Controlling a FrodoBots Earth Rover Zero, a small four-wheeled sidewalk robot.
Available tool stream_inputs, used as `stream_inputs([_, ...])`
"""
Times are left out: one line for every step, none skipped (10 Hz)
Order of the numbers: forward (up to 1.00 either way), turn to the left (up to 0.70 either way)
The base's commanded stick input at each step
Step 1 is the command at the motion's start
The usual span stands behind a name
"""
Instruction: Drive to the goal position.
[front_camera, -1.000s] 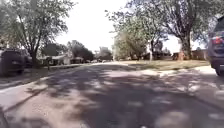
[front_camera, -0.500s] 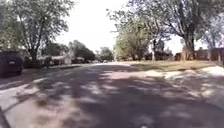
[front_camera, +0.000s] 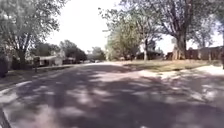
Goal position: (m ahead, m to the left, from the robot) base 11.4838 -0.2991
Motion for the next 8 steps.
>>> stream_inputs([0.69, 0.03])
stream_inputs([0.69, 0.03])
stream_inputs([0.69, 0.03])
stream_inputs([0.69, 0.03])
stream_inputs([0.69, 0.03])
stream_inputs([0.69, 0.03])
stream_inputs([0.69, 0.03])
stream_inputs([0.69, 0.03])
